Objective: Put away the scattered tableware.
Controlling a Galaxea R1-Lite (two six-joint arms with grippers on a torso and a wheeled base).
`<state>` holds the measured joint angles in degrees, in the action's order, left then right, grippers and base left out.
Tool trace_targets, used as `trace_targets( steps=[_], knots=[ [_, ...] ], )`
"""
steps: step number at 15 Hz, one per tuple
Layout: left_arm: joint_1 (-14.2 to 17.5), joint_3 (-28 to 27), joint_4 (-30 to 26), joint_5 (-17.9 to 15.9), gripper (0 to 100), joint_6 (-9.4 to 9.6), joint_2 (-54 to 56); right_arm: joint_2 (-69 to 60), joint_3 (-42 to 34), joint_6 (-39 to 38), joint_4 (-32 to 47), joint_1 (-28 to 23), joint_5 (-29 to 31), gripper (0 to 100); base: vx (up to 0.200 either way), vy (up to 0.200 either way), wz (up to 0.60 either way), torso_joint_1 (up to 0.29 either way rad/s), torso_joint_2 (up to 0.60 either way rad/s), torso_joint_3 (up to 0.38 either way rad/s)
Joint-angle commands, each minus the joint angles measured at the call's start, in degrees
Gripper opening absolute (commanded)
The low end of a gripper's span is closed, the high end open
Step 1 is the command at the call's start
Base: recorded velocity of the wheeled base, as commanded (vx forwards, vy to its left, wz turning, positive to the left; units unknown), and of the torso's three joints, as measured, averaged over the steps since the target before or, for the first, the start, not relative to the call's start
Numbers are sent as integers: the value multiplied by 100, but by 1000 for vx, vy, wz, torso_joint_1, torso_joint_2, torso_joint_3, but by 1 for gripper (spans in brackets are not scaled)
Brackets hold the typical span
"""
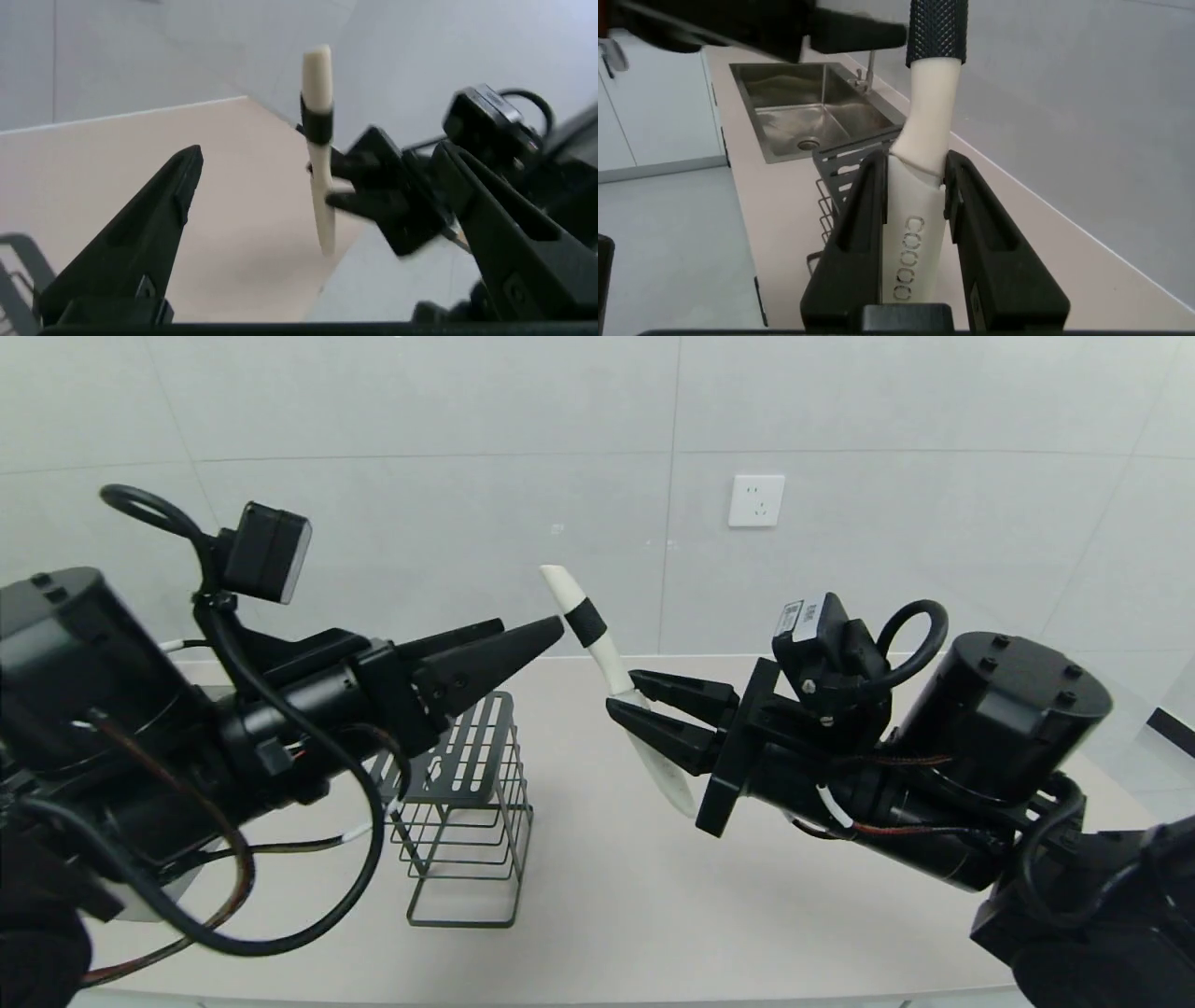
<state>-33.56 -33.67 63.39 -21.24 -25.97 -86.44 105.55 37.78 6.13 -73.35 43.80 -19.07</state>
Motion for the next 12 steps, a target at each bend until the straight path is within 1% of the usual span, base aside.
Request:
trace_targets(
  steps=[1,2,3,5,8,11,12],
  knots=[
    [-406,-236,428,295,100,21,-672,150,10,2,-4,23,-1,0,0,0,0,0,0,0],
    [-441,-289,745,383,100,39,-892,159,10,2,-4,32,-1,0,0,0,0,0,0,0],
    [-441,-377,921,480,100,74,-1068,168,19,11,-39,32,-1,0,0,0,0,0,0,0],
    [-441,-562,1123,849,100,180,-1393,168,19,-7,-127,41,8,0,0,0,0,0,0,0],
    [-520,-694,1123,867,100,144,-1454,177,28,-24,-153,23,131,0,0,0,0,0,0,0],
    [-529,-825,1140,867,100,144,-1612,194,72,-24,-162,41,140,0,0,0,0,0,0,0],
    [-529,-913,1343,840,100,127,-1692,186,107,-24,-162,14,149,0,0,0,0,0,0,0]
  ],
)
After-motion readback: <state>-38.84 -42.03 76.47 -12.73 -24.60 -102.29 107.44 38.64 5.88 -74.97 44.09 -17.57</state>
